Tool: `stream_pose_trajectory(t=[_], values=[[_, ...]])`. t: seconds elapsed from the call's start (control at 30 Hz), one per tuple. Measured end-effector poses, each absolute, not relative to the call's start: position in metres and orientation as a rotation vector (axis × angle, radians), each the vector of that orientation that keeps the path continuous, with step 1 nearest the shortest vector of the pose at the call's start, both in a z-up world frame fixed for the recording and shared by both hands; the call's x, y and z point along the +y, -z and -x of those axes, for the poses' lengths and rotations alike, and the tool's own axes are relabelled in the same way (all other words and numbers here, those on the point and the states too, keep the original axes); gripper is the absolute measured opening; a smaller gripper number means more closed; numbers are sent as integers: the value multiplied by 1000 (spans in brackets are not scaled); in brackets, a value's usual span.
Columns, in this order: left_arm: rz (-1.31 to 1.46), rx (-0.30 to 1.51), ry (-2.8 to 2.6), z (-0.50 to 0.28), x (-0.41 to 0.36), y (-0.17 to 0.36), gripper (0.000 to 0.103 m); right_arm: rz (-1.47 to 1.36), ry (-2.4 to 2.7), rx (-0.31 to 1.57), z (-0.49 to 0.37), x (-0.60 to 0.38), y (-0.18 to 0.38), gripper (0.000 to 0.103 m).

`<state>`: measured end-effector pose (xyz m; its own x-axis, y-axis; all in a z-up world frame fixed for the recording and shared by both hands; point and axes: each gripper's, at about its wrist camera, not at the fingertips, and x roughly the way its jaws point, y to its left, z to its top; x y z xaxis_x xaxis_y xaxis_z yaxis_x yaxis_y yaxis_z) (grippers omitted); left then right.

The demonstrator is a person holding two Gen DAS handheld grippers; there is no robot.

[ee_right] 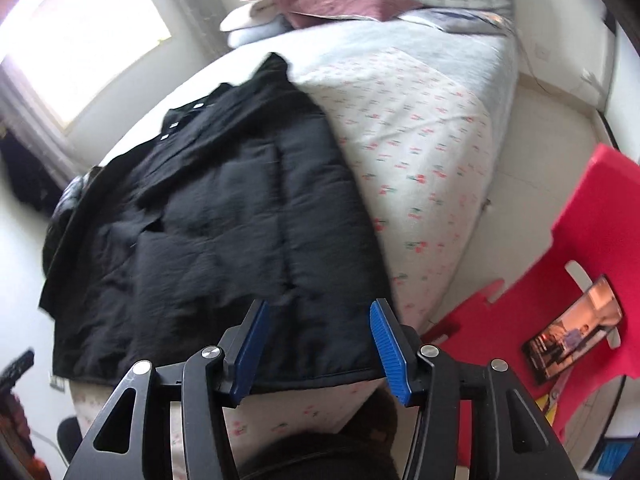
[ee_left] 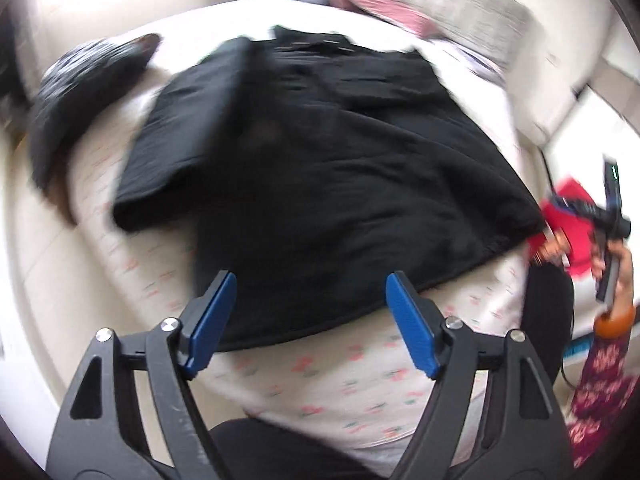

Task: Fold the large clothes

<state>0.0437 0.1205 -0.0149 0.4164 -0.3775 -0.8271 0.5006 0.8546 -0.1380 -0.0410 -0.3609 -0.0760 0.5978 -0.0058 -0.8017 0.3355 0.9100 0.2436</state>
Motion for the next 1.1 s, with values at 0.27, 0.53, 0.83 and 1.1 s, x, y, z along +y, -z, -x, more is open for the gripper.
stream_pose_trajectory(t=[0.27, 0.53, 0.83, 1.1], values=[[-300, 968, 819, -28, 13, 43, 78, -234, -59, 854, 38, -281, 54, 54], [-502, 975, 962, -18, -49, 78, 78, -241, -221, 876, 22, -243, 73, 53], [-464, 994, 971, -21, -51, 79, 12, -260, -312, 923, 2, -232, 96, 42], [-140, 982, 862, -54, -2, 47, 3, -221, -265, 991, -13, -234, 114, 43]])
